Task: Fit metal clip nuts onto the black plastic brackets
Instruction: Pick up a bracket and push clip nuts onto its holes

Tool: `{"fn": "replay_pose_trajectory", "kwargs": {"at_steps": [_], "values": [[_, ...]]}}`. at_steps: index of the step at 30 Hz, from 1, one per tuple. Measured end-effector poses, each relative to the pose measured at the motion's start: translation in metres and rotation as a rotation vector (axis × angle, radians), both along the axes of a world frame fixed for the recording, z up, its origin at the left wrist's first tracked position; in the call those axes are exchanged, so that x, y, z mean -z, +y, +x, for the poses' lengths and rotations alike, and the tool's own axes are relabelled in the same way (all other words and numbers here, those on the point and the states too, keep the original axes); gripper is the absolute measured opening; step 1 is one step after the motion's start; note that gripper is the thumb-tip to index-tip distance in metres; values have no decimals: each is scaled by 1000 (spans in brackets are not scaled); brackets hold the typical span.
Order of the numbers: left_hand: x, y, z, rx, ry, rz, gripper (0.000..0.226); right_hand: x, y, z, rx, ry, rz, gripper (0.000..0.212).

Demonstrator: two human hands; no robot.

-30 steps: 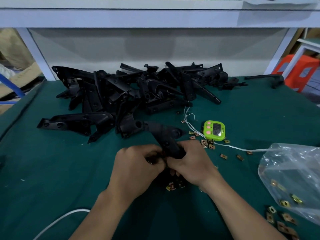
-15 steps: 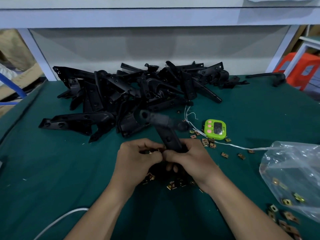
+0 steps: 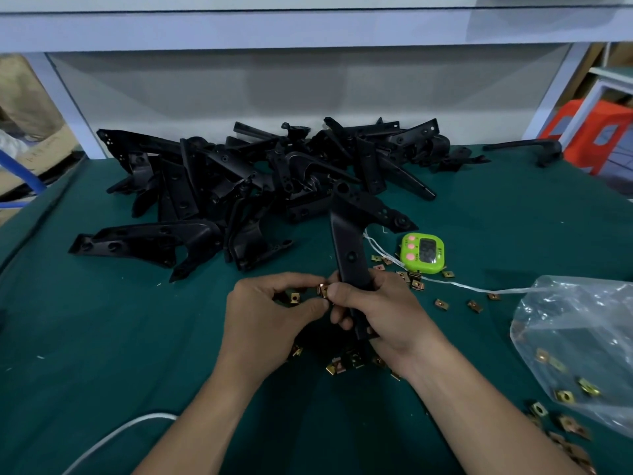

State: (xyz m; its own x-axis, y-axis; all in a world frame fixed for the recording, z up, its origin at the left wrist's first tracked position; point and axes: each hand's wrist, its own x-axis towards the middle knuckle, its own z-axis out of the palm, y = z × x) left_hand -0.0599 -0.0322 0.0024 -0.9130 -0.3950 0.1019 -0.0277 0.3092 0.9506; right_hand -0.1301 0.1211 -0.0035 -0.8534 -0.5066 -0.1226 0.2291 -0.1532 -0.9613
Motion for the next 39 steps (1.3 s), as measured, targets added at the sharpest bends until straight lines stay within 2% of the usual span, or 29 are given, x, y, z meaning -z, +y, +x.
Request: {"fn": "replay_pose_trajectory", "kwargs": {"at_steps": [2, 4, 8, 10, 13, 18, 21, 26, 28, 31, 33, 35, 37, 39], "values": [[0, 0, 0, -14, 4, -11, 28, 0, 0, -1, -13, 2, 12, 10], [0, 0, -1, -57, -10, -64, 24, -3, 3, -2, 5, 81, 102, 9], [3, -9, -2, -227, -76, -212, 27, -2, 16, -10, 208, 575, 666, 18], [6, -14, -4, -261, -147, -290, 17, -2, 20, -14, 331, 666, 763, 21], [10, -17, -5, -244, -206, -378, 6, -1, 24, -19, 341, 699, 837, 18], [17, -11, -2, -208, -122, -567, 22, -4, 25, -18, 151, 682, 916, 17], [17, -7, -1, -185, -42, -654, 19, -7, 26, -19, 140, 697, 999, 13], [18, -10, -3, -118, -28, -577, 10, -6, 29, -19, 158, 693, 1118, 7], [18, -11, -3, -115, -56, -531, 13, -7, 32, -20, 170, 664, 1065, 5], [18, -9, -3, -130, -73, -508, 22, -8, 34, -23, 266, 527, 825, 13], [15, -5, -1, -119, -23, -502, 22, -12, 32, -21, 306, 298, 510, 18], [11, 1, 3, -90, 51, -475, 25, -15, 25, -16, 254, 62, 197, 18], [6, 9, 7, -31, 109, -424, 32, -14, 17, -10, 191, -13, 107, 14], [2, 16, 10, 13, 128, -377, 41, -11, 13, -7, 164, 17, 109, 17]]}}
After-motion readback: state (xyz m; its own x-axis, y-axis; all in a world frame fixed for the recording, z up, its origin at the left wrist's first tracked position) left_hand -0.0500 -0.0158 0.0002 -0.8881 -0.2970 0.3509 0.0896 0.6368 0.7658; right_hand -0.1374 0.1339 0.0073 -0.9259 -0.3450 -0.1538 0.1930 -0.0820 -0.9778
